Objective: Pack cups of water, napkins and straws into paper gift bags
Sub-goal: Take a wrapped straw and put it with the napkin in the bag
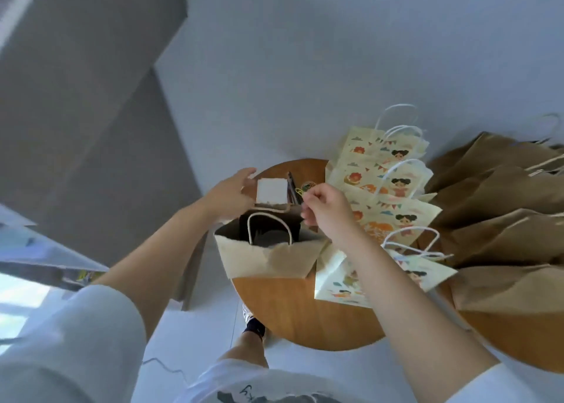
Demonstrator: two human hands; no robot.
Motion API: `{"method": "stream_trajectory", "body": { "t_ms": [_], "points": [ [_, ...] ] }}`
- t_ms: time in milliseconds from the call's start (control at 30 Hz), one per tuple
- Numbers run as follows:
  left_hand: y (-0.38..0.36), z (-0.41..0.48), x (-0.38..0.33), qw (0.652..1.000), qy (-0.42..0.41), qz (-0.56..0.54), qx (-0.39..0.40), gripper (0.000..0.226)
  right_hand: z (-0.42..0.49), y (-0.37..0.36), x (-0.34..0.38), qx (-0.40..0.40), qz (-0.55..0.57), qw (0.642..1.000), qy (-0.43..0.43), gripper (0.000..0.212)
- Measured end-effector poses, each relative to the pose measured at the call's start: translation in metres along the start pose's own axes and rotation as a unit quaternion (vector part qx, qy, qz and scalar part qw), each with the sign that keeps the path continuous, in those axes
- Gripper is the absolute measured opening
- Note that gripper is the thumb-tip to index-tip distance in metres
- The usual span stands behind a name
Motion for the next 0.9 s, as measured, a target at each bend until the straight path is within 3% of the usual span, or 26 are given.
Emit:
{"method": "stream_trajectory", "body": {
  "t_ms": [133,233,300,367,567,733,900],
  "points": [
    [-0.022,-0.033,0.038,0.985,0.009,0.160,0.055,0.088,-0.037,0.012,-0.021,0.056,-0.126,0.990,-0.022,0.019],
    [-0.035,-0.042,0.039,0.940,-0.011,0.340,0.028,0.126,-0.056,0.005,-0.038,0.129,-0.201,0.969,-0.058,0.018],
    [-0.041,-0.039,0.032,0.925,-0.022,0.380,0.000,0.136,-0.062,-0.005,-0.043,0.158,-0.261,0.951,-0.052,0.017],
    [-0.043,-0.035,0.019,0.933,-0.033,0.356,-0.036,0.136,-0.059,-0.018,-0.041,0.173,-0.324,0.930,-0.016,0.016],
    [-0.049,-0.013,0.013,0.968,-0.049,0.231,-0.084,0.120,-0.032,-0.056,-0.022,0.177,-0.456,0.866,0.108,0.012],
    [-0.049,0.004,0.008,0.968,-0.057,0.241,-0.044,0.044,-0.004,-0.063,-0.011,0.163,-0.521,0.826,0.140,0.009],
    [-0.048,0.020,-0.008,0.948,-0.109,0.297,-0.016,0.023,0.020,-0.064,-0.011,0.172,-0.557,0.805,0.111,0.016]
  ]
}}
Point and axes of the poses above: each hand's wrist, its own z-axis towards the middle knuckle, its own y-axis out of the back of the hand, x = y × z, the point moved 9 cm from there along z, towards the middle knuckle, and after that the axes turned 8 degrees about z, right-handed, at the moved point
